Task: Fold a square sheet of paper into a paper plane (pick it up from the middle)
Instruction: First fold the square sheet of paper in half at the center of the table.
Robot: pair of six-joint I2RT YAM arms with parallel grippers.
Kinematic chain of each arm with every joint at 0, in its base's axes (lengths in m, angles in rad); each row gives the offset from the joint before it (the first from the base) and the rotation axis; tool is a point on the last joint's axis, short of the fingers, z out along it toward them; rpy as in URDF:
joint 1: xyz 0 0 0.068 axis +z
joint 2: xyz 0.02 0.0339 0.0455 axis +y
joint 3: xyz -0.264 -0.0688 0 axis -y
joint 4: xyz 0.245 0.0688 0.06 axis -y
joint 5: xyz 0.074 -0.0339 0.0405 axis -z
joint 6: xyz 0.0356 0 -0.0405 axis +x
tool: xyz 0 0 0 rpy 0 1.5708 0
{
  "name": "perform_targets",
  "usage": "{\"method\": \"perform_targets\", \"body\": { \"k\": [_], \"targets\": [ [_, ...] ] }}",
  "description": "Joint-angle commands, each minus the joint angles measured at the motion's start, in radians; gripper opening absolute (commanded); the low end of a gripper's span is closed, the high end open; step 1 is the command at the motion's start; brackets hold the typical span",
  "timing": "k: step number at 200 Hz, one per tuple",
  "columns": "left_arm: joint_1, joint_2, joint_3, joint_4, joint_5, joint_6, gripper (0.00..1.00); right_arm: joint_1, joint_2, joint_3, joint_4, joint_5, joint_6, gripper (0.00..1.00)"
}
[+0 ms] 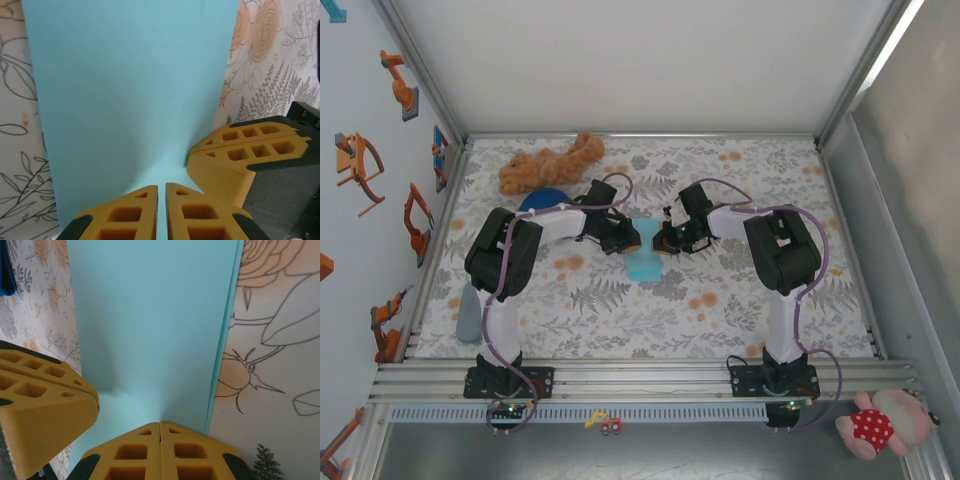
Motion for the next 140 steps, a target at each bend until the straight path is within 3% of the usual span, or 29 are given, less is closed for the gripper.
{"method": "perform_targets", "body": {
  "k": [1, 41, 80, 110, 140],
  "targets": [
    [0.001, 0.016, -0.018, -0.014, 0.02, 0.01, 0.14, -0.011, 0.158, -0.085, -0.193, 0.32, -0.005, 0.0],
    [0.011, 0.006, -0.043, -0.121, -0.023, 0.124, 0.12, -0.011, 0.167, -0.09, -0.196, 0.331, 0.006, 0.0],
    [0.075, -0.014, -0.074, -0.22, -0.059, 0.222, 0.11, -0.012, 0.17, -0.094, -0.197, 0.343, 0.009, 0.0],
    [0.136, -0.1, -0.101, -0.228, -0.058, 0.237, 0.11, -0.011, 0.167, -0.098, -0.197, 0.346, 0.012, 0.0],
    [0.115, -0.189, -0.107, -0.164, -0.002, 0.191, 0.11, -0.011, 0.164, -0.099, -0.198, 0.349, 0.011, 0.0]
  ]
}}
